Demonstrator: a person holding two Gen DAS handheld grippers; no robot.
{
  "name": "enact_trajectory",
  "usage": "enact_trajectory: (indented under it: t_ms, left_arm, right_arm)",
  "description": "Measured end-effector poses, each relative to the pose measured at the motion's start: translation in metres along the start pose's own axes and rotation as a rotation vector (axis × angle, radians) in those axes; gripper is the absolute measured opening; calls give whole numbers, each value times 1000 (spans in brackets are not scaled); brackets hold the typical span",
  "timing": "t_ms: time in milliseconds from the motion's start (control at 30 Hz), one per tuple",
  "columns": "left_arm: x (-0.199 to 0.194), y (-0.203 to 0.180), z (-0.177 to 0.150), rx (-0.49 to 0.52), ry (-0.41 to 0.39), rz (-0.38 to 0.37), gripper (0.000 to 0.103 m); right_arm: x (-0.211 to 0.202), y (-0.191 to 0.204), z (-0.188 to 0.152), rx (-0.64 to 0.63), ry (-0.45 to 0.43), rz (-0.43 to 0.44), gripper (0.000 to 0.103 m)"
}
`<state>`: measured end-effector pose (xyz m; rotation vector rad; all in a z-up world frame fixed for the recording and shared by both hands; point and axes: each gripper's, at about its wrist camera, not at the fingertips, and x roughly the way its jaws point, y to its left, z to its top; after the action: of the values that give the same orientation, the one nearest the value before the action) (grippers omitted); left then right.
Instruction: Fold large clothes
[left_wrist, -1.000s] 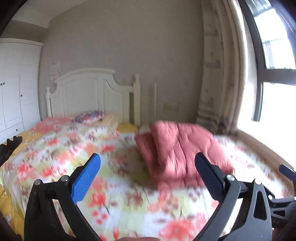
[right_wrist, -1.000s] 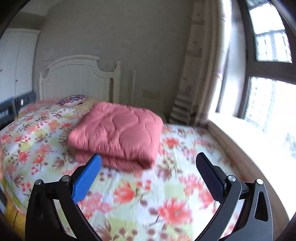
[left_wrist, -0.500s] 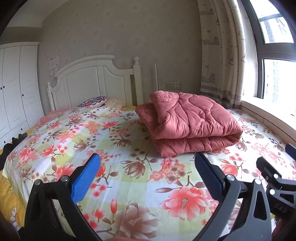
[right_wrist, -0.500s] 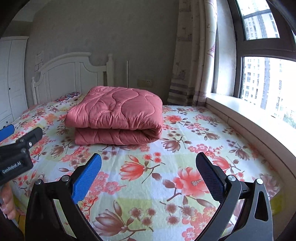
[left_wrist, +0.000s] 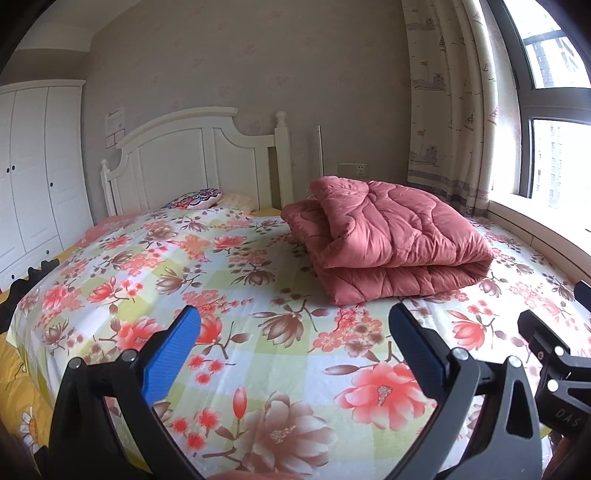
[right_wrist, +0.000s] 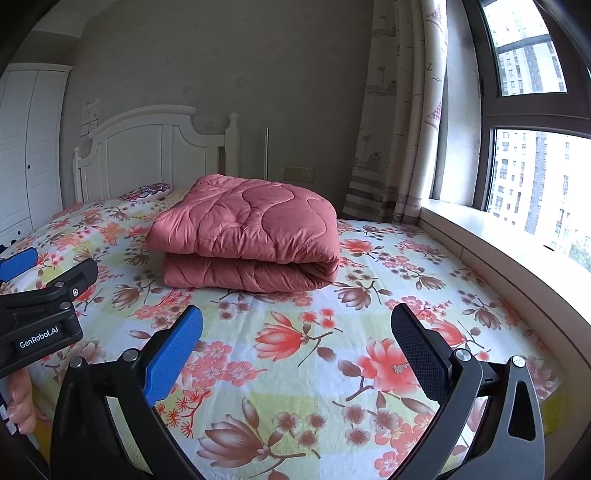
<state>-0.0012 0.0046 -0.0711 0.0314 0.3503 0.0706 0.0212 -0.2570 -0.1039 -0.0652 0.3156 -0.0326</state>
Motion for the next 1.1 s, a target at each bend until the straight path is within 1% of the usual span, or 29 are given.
enact_trajectory:
  t_ms: [233, 1100]
  left_arm:
    - [0, 4, -4, -9, 5, 5, 101]
    - [1, 8, -15, 7, 20, 13, 101]
  right_arm:
    - [0, 3, 0, -4, 5, 3, 98]
    - [1, 3, -1, -2, 6, 2, 98]
